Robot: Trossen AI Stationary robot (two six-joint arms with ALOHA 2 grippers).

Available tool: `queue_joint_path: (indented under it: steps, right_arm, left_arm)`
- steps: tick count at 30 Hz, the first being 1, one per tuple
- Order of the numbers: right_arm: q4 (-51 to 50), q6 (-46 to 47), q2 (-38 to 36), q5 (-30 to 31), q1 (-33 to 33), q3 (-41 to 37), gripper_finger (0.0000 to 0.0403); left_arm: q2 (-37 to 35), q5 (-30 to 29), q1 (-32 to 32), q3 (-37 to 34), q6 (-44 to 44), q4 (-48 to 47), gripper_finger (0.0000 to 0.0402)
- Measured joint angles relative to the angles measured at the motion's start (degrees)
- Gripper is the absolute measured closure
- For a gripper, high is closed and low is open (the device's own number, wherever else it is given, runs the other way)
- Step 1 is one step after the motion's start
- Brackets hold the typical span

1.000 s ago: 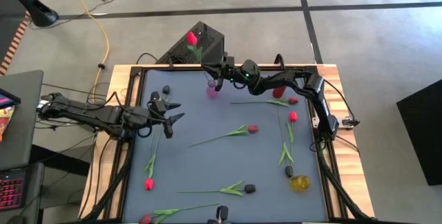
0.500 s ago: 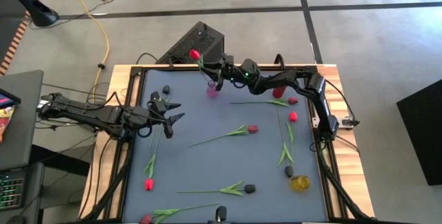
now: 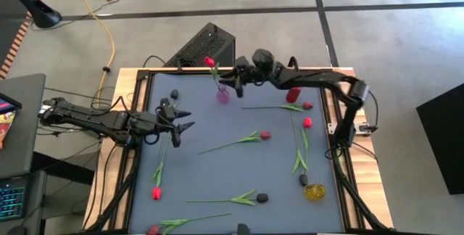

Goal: Sort flowers into vase by color
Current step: Put the middle pink flower into the purple vase, then put the left pink flower into the purple vase

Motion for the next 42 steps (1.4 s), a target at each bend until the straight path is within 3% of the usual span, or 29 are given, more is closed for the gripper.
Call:
queue_joint_path:
  steps: [10,16,21,31,37,42]
  right_arm:
    - [-45.32,-9.12,-18.40,0.05,1.28,0.02,0.0244]
    - [-61.80,-7.90,-25.39,0.30,5.54,0.01,0.0244]
    - [-66.33,-5.77,-26.71,2.20,12.63,0.01,0.0244]
    - [-64.52,-11.64,-21.96,4.94,23.42,0.02,0.0244]
    - [-64.13,-13.88,-16.91,4.96,25.42,0.01,0.0244]
    - [-63.59,-16.20,-13.36,4.92,25.62,0.00,0.0244]
  left_arm:
    - [0.00,5.03,0.00,0.00,-0.20,0.01,0.0218]
    - [0.27,5.56,0.00,0.00,-1.62,0.09,0.0218]
    - [1.92,10.70,-0.02,0.00,-15.54,-3.53,0.0218]
    - [9.06,26.86,-0.16,-0.04,-49.15,-27.08,0.0219]
    - [15.69,34.81,-2.33,-0.04,-56.54,-28.02,0.0226]
    - [17.75,35.03,-3.83,2.00,-58.44,-29.84,0.0238]
